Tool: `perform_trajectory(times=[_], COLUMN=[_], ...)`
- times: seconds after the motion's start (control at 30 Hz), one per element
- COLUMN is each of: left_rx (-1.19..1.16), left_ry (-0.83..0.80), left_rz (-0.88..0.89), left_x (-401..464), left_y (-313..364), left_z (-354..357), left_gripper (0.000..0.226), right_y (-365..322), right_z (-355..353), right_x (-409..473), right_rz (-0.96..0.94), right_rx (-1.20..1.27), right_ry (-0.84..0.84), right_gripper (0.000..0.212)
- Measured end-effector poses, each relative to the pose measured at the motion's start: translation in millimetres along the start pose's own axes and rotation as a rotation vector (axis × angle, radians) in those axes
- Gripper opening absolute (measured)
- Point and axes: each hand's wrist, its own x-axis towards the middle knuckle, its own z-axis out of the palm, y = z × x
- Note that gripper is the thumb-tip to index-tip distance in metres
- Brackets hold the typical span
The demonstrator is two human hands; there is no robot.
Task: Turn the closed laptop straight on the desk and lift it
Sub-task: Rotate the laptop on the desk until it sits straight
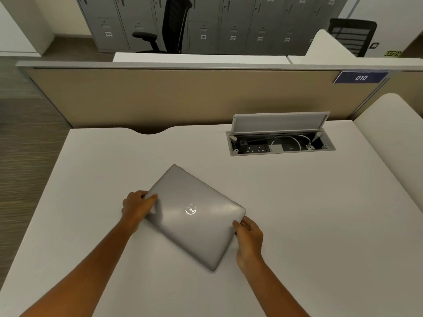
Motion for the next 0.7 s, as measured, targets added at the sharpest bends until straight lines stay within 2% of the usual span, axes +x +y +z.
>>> perform_trajectory(times=[0.2, 0.27, 0.37, 0.4, 0.53, 0.7], left_rx=[-0.123, -0.162, -0.205, -0.218, -0.223, -0.155], left_ry=[-0.026, -0.038, -0.048, -0.048, -0.036, -0.036], left_rz=[-0.013, -0.015, -0.032, -0.04, -0.059, -0.047], left_x=[-28, -40, -58, -64, -91, -108], left_y=[-20, -25, -32, -34, -36, -33], left_z=[9, 12, 15, 16, 21, 22], left_gripper=[0.05, 0.049, 0.048, 0.05, 0.047, 0.037], right_y=[-27, -34, -40, -43, -51, -56], right_z=[1, 2, 5, 6, 9, 5], right_x=[28, 37, 49, 51, 58, 66], right_rz=[-0.038, -0.049, -0.086, -0.098, -0.108, -0.108], right_rx=[-0.082, -0.122, -0.203, -0.224, -0.245, -0.303], right_ry=[0.004, 0.027, 0.031, 0.032, 0.02, -0.081], right_gripper=[0.024, 0.008, 0.036, 0.039, 0.027, 0.02])
